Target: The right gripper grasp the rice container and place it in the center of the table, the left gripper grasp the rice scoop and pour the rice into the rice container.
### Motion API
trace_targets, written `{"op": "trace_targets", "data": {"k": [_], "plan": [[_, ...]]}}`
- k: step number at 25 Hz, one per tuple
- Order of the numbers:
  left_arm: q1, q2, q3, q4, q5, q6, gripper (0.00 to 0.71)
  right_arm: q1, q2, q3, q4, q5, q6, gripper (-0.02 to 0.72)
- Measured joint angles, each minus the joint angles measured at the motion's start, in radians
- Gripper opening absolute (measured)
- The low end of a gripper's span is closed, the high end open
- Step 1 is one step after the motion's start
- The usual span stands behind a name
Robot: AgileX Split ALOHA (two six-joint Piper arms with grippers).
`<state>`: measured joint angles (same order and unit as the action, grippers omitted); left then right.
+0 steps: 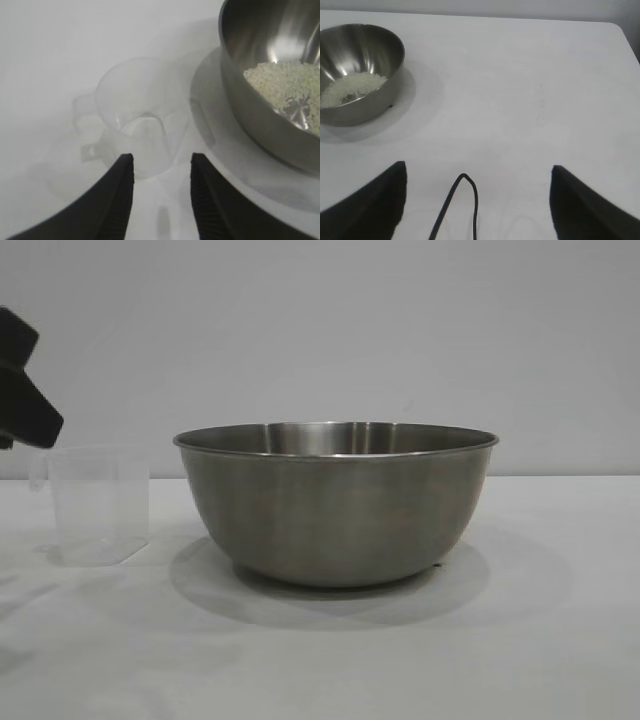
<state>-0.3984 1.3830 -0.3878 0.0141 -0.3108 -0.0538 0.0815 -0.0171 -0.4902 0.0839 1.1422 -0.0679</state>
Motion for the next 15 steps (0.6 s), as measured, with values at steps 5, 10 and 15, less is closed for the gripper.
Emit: {"op": "trace_targets", "data": {"k": [5, 10, 15], "plan": [[0.000, -0.070, -0.113, 0.020, 0.285, 0.032, 0.450, 0.000, 0.000, 0.000, 0.000, 0.000, 0.000, 0.531], [0.000, -0.179, -0.207, 0.058, 0.560, 0.041, 0.450, 0.000, 0.000, 0.000, 0.000, 0.000, 0.000, 0.531], [0.000, -0.345, -0.255, 0.070, 0.741, 0.051, 0.450, 0.000, 0.000, 0.000, 0.000, 0.000, 0.000, 0.531]]}}
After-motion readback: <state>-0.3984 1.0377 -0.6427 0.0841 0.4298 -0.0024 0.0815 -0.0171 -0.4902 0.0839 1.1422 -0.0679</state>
